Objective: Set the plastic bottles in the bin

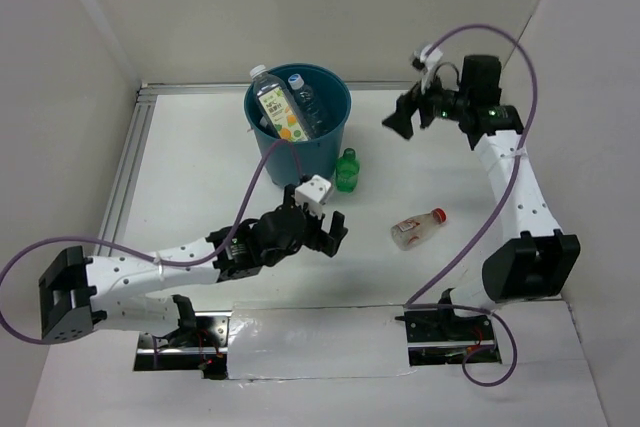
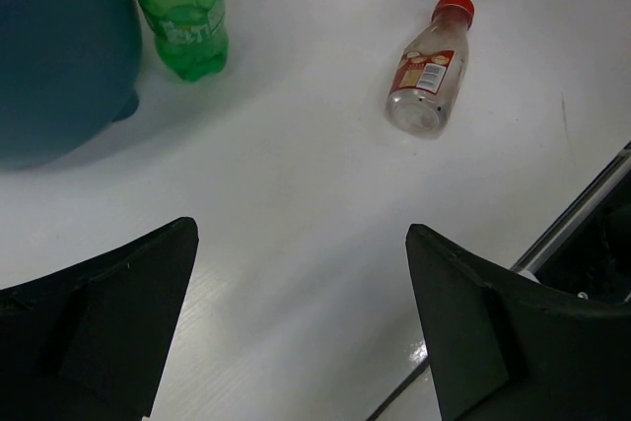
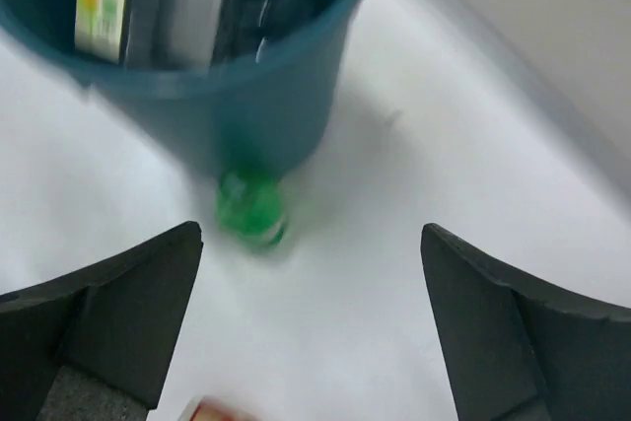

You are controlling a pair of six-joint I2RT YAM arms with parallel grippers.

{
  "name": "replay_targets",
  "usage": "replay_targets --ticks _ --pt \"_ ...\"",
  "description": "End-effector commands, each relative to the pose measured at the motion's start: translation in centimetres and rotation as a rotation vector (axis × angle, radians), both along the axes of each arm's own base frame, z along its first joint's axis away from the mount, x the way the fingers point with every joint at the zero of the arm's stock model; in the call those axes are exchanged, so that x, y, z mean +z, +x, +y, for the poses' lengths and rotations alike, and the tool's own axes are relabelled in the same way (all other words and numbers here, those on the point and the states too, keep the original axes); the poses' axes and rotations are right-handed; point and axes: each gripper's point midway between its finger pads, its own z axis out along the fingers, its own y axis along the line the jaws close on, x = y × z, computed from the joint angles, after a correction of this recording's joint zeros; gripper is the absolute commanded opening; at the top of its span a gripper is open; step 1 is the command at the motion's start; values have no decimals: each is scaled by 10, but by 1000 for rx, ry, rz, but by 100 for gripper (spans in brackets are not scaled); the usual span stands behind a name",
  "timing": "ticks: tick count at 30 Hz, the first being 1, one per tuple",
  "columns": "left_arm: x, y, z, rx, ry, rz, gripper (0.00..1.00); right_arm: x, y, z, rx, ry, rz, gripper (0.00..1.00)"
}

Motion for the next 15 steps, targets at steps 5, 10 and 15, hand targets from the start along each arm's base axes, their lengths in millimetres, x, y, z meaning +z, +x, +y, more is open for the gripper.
replay_targets --ticks 5,10,15 --pt "-10 -26 47 74 -102 89 100 -101 -53 26 297 -75 -7 100" --pt "-18 -43 78 138 -175 152 98 -138 -46 50 351 -76 33 100" --pt "-26 -48 91 175 -195 195 98 -165 -30 61 345 -96 74 100"
